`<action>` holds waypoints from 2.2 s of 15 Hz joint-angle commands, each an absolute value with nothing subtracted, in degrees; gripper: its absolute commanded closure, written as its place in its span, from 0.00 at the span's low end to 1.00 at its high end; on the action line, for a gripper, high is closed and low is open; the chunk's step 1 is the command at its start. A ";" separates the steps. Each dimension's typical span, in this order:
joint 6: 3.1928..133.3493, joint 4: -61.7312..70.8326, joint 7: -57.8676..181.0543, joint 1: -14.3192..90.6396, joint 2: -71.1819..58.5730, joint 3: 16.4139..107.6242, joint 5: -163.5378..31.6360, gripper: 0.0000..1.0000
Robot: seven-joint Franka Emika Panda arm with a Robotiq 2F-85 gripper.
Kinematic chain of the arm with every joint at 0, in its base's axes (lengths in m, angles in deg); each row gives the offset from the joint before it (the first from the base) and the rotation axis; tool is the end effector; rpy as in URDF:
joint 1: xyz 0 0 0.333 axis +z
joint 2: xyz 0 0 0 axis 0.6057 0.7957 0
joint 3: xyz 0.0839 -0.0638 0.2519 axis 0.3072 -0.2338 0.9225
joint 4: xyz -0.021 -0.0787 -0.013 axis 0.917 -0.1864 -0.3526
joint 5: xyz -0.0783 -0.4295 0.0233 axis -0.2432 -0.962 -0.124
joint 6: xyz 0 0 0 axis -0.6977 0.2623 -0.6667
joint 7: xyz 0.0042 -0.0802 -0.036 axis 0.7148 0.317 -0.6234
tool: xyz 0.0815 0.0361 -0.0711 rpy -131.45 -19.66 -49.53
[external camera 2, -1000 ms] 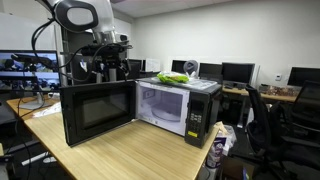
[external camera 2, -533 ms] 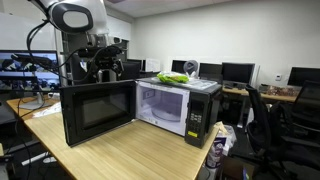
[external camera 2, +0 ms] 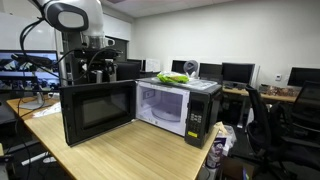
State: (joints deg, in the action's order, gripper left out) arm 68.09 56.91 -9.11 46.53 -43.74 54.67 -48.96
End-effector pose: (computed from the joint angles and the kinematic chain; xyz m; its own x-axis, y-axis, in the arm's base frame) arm 0.4895 -0.0075 0.3487 0.5370 0.7863 0.3055 0.8208 -0.5707 0.0262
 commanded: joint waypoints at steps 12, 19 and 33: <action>58.72 60.78 -7.47 39.07 -48.97 55.32 -52.76 0.00; 57.68 62.69 -0.84 32.67 -52.89 54.05 -58.24 0.00; 67.64 61.35 14.34 27.46 -43.86 50.40 -65.05 0.00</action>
